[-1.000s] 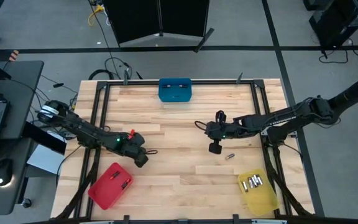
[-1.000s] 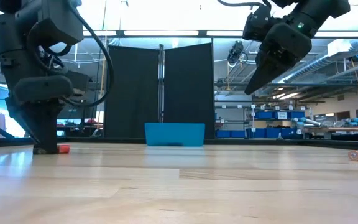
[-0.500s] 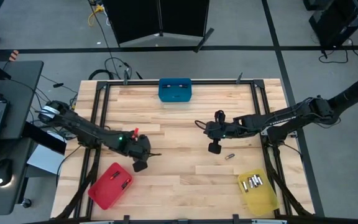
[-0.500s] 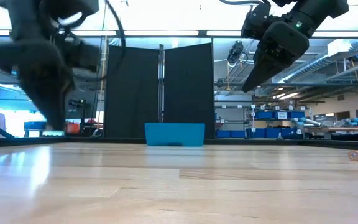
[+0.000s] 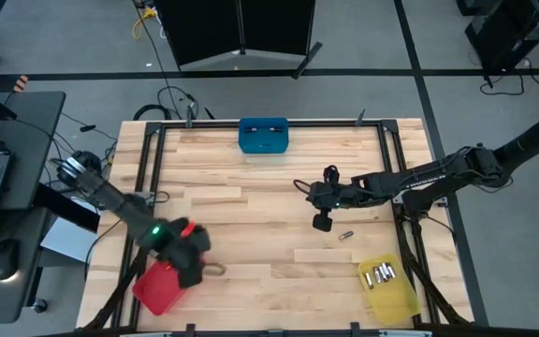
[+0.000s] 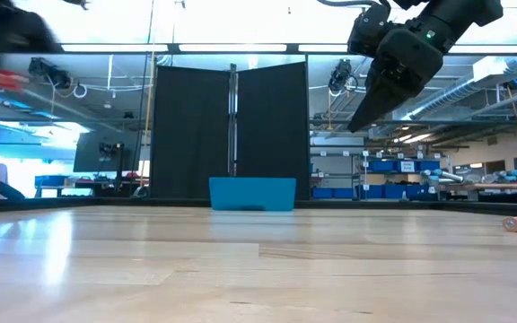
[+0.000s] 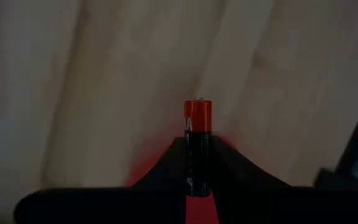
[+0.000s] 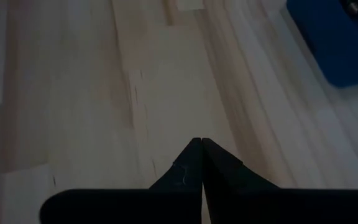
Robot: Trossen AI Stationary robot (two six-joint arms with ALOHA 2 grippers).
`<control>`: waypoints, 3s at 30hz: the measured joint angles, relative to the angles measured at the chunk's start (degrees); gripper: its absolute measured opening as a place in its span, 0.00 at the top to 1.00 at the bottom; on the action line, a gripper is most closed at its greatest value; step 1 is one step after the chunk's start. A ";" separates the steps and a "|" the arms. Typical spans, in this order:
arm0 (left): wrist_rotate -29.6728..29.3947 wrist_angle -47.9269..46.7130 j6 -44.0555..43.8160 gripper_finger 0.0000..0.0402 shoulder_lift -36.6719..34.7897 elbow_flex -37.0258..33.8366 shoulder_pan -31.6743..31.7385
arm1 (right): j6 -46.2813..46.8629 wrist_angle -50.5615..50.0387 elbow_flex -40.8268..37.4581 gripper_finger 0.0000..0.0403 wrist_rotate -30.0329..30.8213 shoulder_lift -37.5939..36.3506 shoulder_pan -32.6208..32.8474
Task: Sort batteries
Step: Put the black-red battery into the red bin, then put the black-brown battery into the blue bin
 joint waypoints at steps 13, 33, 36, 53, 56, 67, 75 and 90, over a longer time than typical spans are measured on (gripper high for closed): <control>-6.07 1.30 -41.96 0.88 -0.15 -6.71 -25.20 | 4.56 3.62 0.00 0.97 0.02 0.00 0.43; -7.41 26.07 -50.47 0.88 -0.14 -26.34 -30.04 | 12.81 9.29 0.00 0.97 3.73 0.00 7.95; -7.24 27.92 -50.52 0.88 -0.15 -27.17 -30.04 | 13.74 9.28 0.00 0.97 3.74 0.00 8.51; -6.06 20.54 -47.64 0.63 -0.13 -20.92 -30.02 | 13.33 8.81 0.00 0.97 3.74 0.00 8.62; -7.18 15.37 -47.59 0.64 -0.13 -17.37 -30.02 | 12.73 8.14 0.00 0.97 3.74 0.00 8.26; -28.33 4.08 -46.02 0.81 -0.13 -11.40 -26.77 | 6.87 10.45 0.00 0.97 2.75 0.00 7.49; -42.21 4.63 -31.25 0.98 -0.46 -11.91 -21.57 | 3.71 13.36 0.00 0.97 1.18 0.02 6.73; -24.49 68.24 30.95 0.99 -5.95 -31.68 -0.62 | 23.98 -8.84 0.00 0.95 4.12 0.02 15.11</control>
